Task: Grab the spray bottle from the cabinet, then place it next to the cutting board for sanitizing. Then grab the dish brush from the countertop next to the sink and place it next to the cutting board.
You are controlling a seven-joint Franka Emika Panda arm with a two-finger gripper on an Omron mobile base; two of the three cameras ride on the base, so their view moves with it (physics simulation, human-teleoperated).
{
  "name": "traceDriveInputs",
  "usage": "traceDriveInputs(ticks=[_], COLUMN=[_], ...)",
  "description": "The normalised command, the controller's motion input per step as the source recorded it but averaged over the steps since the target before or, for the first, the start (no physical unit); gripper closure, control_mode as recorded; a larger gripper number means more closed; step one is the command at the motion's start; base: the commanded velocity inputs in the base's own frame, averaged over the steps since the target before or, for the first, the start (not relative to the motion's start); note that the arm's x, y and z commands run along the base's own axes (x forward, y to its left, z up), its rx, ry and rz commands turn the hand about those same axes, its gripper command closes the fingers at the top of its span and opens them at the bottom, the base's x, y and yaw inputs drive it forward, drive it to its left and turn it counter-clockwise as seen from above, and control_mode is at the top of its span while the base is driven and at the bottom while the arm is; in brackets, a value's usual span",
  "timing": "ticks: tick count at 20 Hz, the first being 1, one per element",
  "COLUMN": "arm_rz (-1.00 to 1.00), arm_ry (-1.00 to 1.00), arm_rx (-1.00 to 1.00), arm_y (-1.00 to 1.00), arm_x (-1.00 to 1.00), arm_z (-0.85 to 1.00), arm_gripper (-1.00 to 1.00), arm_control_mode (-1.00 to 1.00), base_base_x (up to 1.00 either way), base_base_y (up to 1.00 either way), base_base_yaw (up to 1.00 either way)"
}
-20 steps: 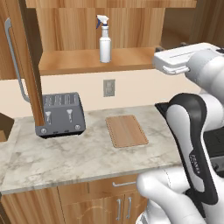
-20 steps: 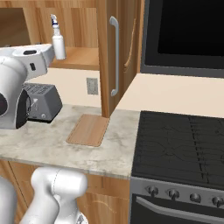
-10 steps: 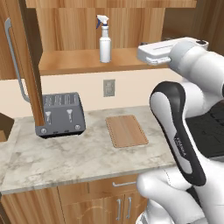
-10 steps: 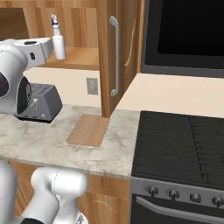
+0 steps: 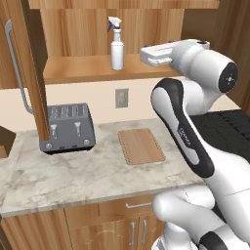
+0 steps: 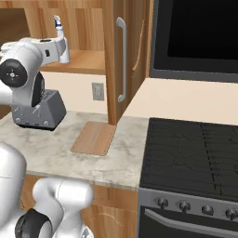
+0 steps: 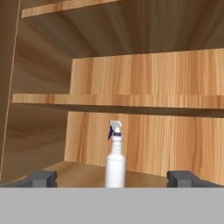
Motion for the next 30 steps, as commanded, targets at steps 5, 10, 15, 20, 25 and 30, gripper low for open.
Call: traceDriveInputs(ticks=[5, 10, 15, 20, 25, 30], arm_rz=[0.00, 0.00, 0.00, 0.00, 0.00, 0.00], arm_ry=[0.01, 0.00, 0.00, 0.00, 0.01, 0.02], arm_rx=[-0.01, -0.01, 0.00, 0.00, -0.01, -0.01], arm_y=[0.01, 0.01, 0.00, 0.00, 0.10, 0.21], arm_x=[0.55, 0.40, 0.23, 0.20, 0.33, 0.35], arm_z=[-0.01, 0.00, 0.00, 0.00, 0.00, -0.06], arm_gripper=[-1.00, -1.00, -1.00, -1.00, -1.00, -1.00], arm_control_mode=[-1.00, -1.00, -1.00, -1.00, -1.00, -1.00], base_base_x=[0.00, 0.00, 0.00, 0.00, 0.00, 0.00], base_base_y=[0.00, 0.00, 0.00, 0.00, 0.00, 0.00], base_base_yaw=[0.00, 0.00, 0.00, 0.00, 0.00, 0.00])
